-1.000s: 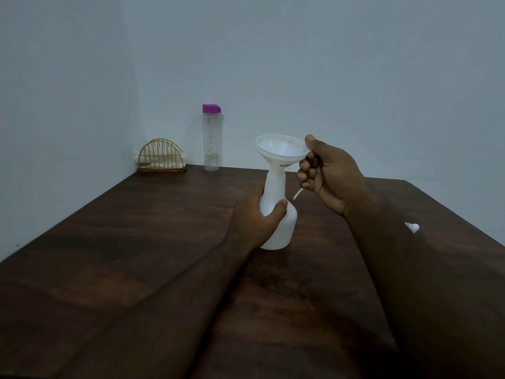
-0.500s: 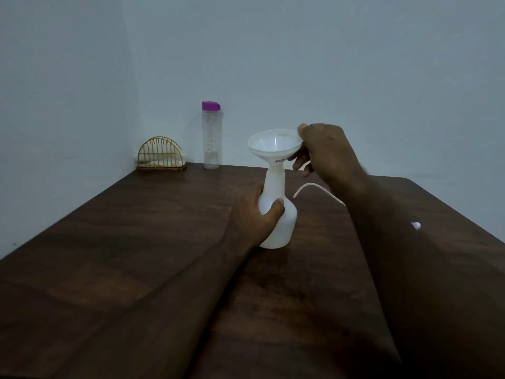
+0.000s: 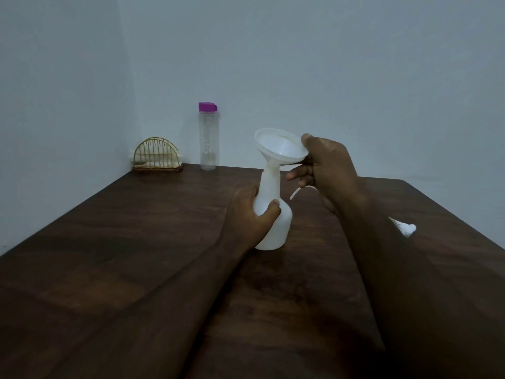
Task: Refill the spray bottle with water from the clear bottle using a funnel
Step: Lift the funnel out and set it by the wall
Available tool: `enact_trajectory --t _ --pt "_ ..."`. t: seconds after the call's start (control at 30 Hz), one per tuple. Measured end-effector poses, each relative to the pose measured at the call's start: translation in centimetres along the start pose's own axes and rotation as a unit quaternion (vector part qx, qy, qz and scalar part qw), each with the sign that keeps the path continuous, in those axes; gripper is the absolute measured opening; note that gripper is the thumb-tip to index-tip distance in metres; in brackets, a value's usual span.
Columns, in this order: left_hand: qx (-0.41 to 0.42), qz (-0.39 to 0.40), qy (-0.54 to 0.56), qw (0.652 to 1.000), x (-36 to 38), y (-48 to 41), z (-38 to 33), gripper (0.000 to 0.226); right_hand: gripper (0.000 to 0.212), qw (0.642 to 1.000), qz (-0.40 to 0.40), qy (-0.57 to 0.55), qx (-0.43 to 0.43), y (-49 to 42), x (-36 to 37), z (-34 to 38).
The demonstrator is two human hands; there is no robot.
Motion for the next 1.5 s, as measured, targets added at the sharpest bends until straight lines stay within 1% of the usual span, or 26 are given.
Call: enact_trajectory --t 0.1,0.2,0.3,0.4,0.47,0.57,0.63,0.7,0.8,0.87,0.97,1.07,1.13,1.17,1.27,1.37,1.43,1.47,1.5 --pt "0.004 -0.002 0.007 1.000 -0.1 0.0 -0.1 0.041 0.029 1.000 -0.020 -0.016 -0.005 0.0 -0.4 -0.2" --pt "0.007 -0.011 0.007 1.000 -0.2 -0.1 -0.2 0.044 0.029 0.999 -0.033 0.010 -0.014 -0.1 -0.5 -0.2" --pt "0.002 -0.003 0.010 1.000 -0.2 -0.1 -0.2 0.037 0.024 0.998 -0.045 -0.033 0.013 -0.3 -0.4 -0.2" --pt "0.010 -0.005 0.008 1.000 -0.4 -0.1 -0.2 0.031 0.024 1.000 -0.022 0.017 0.008 -0.4 -0.2 0.2" --pt "0.013 -0.004 0.004 1.000 -0.4 -0.1 -0.1 0.034 0.025 1.000 -0.022 0.005 0.000 -0.7 -0.3 0.6" --pt "0.007 0.002 0.006 1.000 -0.3 -0.1 0.1 0.039 0.025 0.999 -0.007 0.031 -0.005 -0.6 -0.1 1.1" --pt "0.006 0.000 0.007 1.000 -0.3 -0.2 0.1 0.039 0.025 1.000 -0.003 0.031 -0.006 -0.6 0.1 1.2" --pt "0.006 -0.001 0.008 1.000 -0.3 -0.1 0.2 0.040 0.025 0.998 0.001 0.054 -0.010 -0.6 0.3 1.2" --pt "0.010 0.002 0.010 1.000 -0.3 -0.2 0.2 0.040 0.023 0.999 -0.011 0.044 -0.012 -0.9 -0.1 1.4" --pt "0.012 -0.001 0.013 1.000 -0.4 -0.1 0.3 0.039 0.022 0.997 0.007 0.074 -0.004 -0.7 0.2 1.4" --pt "0.011 -0.003 0.010 1.000 -0.5 -0.2 0.3 0.039 0.022 0.998 -0.004 0.056 0.001 -0.7 -0.1 1.2" --pt "0.009 -0.003 0.020 1.000 -0.5 -0.1 0.3 0.039 0.023 0.996 0.018 0.086 -0.005 -0.6 0.2 1.6" --pt "0.008 0.002 0.017 1.000 -0.5 -0.2 0.4 0.042 0.021 0.999 0.000 0.048 0.001 -0.7 0.1 1.6" --pt "0.007 0.001 0.014 1.000 -0.5 -0.2 0.5 0.043 0.021 0.999 0.002 0.047 0.007 -0.7 0.1 1.5" --pt "0.001 0.002 0.015 1.000 -0.5 -0.1 0.5 0.045 0.025 0.993 0.048 0.109 0.013 -0.5 0.5 1.6" --pt "-0.007 0.010 0.014 1.000 -0.3 -0.2 0.7 0.048 0.025 0.997 0.027 0.076 -0.001 -0.7 0.4 2.1" --pt "-0.005 0.007 0.015 1.000 -0.3 -0.3 0.9 0.049 0.025 0.993 0.033 0.117 -0.005 -0.7 0.6 2.0" --pt "-0.006 0.008 0.016 1.000 -0.3 -0.3 0.9 0.050 0.024 0.992 0.036 0.123 -0.001 -0.7 0.5 1.9" --pt "-0.010 0.012 0.017 1.000 -0.2 -0.3 1.0 0.050 0.023 0.994 0.029 0.106 0.003 -0.6 0.4 1.9"
Point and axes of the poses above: each hand's wrist, its own y-axis away from the middle knuckle, its own x-axis out of the palm, z = x × y, the point moved 8 cm from there along -y, towards the middle knuckle, and after that the axes turned 7 degrees about -x, right-handed, at the moved point
